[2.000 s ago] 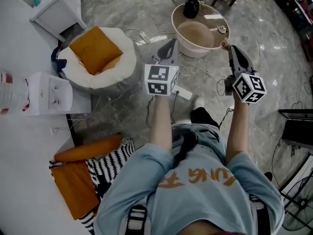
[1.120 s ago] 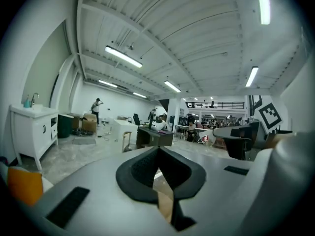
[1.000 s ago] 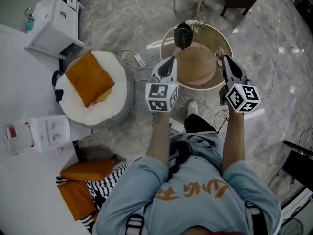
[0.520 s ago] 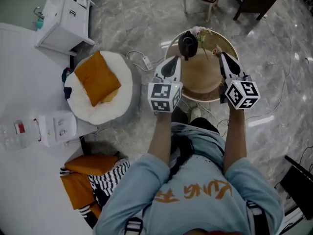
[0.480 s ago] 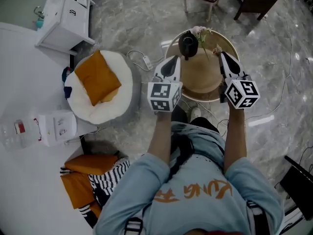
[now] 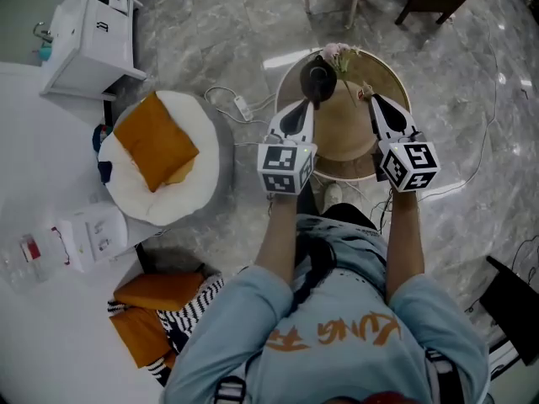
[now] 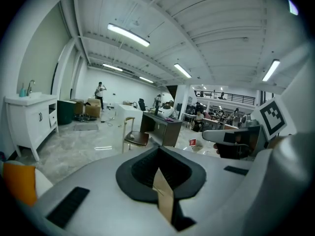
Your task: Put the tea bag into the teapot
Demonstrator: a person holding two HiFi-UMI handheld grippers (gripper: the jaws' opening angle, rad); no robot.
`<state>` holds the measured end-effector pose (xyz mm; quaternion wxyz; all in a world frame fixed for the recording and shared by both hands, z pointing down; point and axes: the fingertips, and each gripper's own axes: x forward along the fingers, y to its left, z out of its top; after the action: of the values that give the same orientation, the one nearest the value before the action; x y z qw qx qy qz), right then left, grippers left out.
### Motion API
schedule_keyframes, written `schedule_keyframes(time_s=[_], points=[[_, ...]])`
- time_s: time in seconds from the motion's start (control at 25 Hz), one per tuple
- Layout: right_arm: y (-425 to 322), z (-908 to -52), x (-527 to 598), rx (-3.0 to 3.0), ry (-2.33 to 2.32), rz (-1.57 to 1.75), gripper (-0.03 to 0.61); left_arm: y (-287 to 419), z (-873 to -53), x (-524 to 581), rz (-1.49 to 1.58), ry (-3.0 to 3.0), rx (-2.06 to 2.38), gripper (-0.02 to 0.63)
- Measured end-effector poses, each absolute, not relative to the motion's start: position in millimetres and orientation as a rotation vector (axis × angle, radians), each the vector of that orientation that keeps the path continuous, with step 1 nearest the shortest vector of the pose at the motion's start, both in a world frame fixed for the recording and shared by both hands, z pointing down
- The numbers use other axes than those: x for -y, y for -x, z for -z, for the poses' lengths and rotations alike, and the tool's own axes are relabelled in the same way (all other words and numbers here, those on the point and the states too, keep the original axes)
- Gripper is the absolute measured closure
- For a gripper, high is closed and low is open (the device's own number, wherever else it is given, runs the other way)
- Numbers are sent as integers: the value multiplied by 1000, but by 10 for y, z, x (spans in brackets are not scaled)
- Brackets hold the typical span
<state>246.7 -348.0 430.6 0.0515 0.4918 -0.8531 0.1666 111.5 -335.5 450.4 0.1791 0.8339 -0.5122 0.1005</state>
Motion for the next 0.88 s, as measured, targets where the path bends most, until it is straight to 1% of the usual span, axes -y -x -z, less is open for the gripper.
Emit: schedule_keyframes(time_s=[0.32, 0.6, 0.88], points=[[-1995, -4881, 3948, 2495, -1419, -586, 566, -794, -5044, 3940, -348, -2277, 1384, 589], [-1656, -5423, 4247, 2408, -1346, -637, 566, -697, -5573, 4272, -373, -2209, 1296, 589], [-1489, -5928, 4574, 2323, -1290, -680, 566, -652, -6056, 4525, -406, -2153, 1219, 589]])
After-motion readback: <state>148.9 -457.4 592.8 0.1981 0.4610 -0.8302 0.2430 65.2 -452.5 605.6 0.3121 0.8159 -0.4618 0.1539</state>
